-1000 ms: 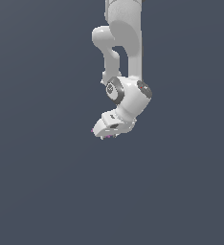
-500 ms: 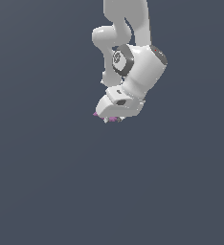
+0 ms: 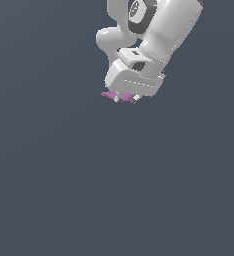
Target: Pick up the object and move it to a goal position.
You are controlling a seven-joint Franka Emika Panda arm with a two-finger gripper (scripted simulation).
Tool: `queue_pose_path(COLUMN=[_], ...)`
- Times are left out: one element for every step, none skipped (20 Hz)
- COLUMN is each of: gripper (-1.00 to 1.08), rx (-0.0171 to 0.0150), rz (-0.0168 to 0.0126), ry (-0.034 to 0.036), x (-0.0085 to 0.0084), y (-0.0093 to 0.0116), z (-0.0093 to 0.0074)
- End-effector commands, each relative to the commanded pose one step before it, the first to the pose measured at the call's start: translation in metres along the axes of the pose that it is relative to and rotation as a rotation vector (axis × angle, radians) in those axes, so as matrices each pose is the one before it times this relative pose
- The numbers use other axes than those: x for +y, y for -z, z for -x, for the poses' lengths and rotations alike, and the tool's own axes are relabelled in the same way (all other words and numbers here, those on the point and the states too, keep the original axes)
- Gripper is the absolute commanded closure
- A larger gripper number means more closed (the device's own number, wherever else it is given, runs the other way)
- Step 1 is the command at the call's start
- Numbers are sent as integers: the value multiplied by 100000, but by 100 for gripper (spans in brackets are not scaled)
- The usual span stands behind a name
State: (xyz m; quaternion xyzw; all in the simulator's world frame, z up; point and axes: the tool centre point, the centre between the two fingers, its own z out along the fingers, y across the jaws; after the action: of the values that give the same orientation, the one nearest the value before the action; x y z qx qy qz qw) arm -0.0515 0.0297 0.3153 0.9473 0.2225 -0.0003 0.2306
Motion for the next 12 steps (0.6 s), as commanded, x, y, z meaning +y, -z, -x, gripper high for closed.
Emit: queue_pose_path(gripper=[108,108,108,108,108,108,108,108,108,108,108,108], rx=[-104,0,0,0,-5,0,0,-8,-7,0,-7,0], rz=[-92,0,0,0,87,0,0,63,63,0,62,0], ry=[-7,0,0,0,-82,0,0,-27,-28,0,-29,0], x=[560,202,190,180,186,164,155,138,127,121,101,95], y=[2609,940,882,822,791,702,643,608,555,482,448,375], z=[454,121,111,99,113,70,58,56,50,37,40,26])
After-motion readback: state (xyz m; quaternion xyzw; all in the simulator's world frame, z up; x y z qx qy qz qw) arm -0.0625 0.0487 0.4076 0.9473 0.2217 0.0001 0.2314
